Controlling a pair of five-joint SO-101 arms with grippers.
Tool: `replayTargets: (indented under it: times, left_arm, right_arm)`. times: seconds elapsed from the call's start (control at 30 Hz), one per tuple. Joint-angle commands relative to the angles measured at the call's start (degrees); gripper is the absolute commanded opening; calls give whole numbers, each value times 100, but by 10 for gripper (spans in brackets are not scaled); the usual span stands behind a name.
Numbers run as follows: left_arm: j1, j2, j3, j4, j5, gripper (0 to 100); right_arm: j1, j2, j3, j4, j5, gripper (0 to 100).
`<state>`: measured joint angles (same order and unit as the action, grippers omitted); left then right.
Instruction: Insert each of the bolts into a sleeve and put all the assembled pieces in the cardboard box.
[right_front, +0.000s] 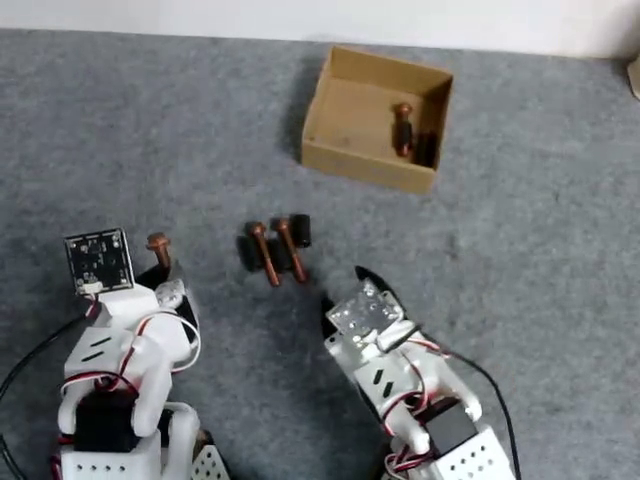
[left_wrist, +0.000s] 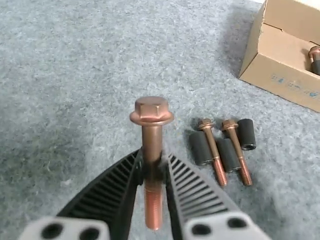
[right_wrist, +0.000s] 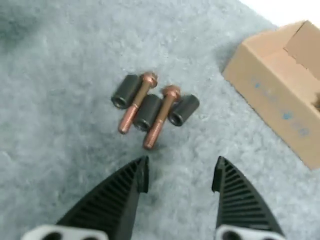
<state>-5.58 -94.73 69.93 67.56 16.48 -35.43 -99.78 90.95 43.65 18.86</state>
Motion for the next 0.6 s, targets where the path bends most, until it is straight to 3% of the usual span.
replayTargets:
  times: [0.0,0.17,0.33,0.57]
  left_arm:
    - [-75,-40,-22,-176,-26,4]
    - [-75,-40,-31,-176,-26,4]
    - [-84,-40,-31,-176,-53,4]
    - [-84,-40,-13,-185,-62,4]
  right_arm:
    - [-57,1209,-1086,-330,-53,195]
    - [-154,4031,-2791,-760,-237,195]
    - [-312,6334,-4145,-1385,-1108,195]
    - [-347,8523,-4927,-2659,-2347,195]
